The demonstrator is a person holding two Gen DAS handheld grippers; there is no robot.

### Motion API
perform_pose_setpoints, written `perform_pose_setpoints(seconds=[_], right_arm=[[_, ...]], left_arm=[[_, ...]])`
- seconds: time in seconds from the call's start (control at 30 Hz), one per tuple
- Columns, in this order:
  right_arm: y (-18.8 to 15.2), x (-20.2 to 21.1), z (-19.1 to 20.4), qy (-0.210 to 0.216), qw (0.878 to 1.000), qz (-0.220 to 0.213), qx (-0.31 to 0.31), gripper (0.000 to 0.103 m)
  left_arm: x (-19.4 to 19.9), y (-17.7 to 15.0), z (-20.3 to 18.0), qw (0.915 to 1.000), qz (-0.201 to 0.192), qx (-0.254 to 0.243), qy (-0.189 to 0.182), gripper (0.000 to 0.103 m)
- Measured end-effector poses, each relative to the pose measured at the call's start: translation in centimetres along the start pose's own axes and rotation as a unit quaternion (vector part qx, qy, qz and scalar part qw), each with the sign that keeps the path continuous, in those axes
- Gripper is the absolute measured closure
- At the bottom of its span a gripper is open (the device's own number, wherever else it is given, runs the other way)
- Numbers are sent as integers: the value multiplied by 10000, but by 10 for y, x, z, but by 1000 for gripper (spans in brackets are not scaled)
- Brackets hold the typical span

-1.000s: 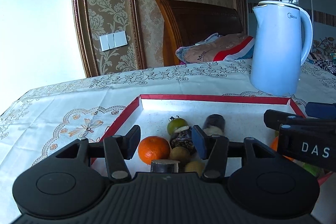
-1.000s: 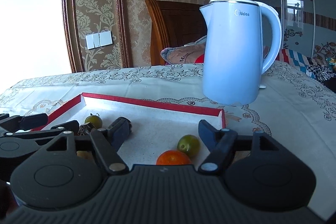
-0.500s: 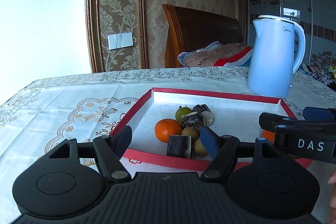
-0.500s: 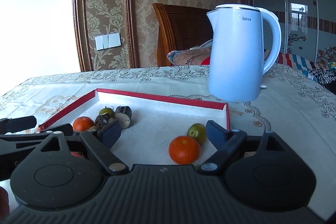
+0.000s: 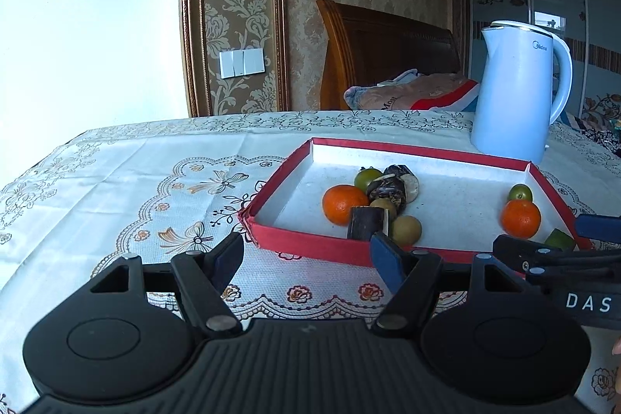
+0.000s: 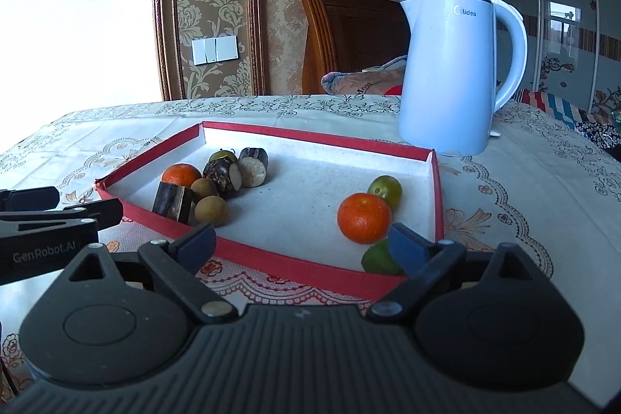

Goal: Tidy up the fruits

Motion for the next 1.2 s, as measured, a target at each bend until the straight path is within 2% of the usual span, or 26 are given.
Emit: perform_pose_setpoints(seconds=[0.13, 0.5, 0.67, 0.8, 0.9, 0.97, 1.07, 1.2], right_arm=[[-4, 1, 3, 18, 10000, 59, 18, 6], [-5, 0, 4, 14, 9999, 100, 39, 5], [-5, 0, 5, 9, 9999, 107, 45, 4], [-6, 0, 4, 1, 9999, 100, 61, 4], [-6, -1, 4, -7, 9999, 117, 64, 4], [-7, -2, 5, -11, 9999, 124, 81, 4], [-7, -2, 6, -29, 9998, 131, 128, 4], [-8, -2, 5, -26, 9998, 135, 120, 4]], left_arm=[[-2, 0, 1, 10000, 58, 11, -15, 31], [1, -2, -7, 9997, -83, -246, 44, 31], [4, -2, -6, 9996, -151, -228, -37, 31], [7, -1, -1, 9995, -202, -35, -254, 31], [10, 1, 6, 9990, -239, 136, -363, 12], [13, 1, 10, 9983, -329, 228, -433, 12], [17, 1, 13, 9981, -506, 265, -217, 12], [16, 2, 18, 9979, -486, 371, -218, 12]])
Point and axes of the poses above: each gripper's, at about its wrist camera, not at the fingertips, and x roughly against the way its jaws point, z to its left, y to its top, the point moved 1 cm from there along -x, roughly the way its jaws point, and after that the axes turned 5 degrees about y, right-handed, at the moved point
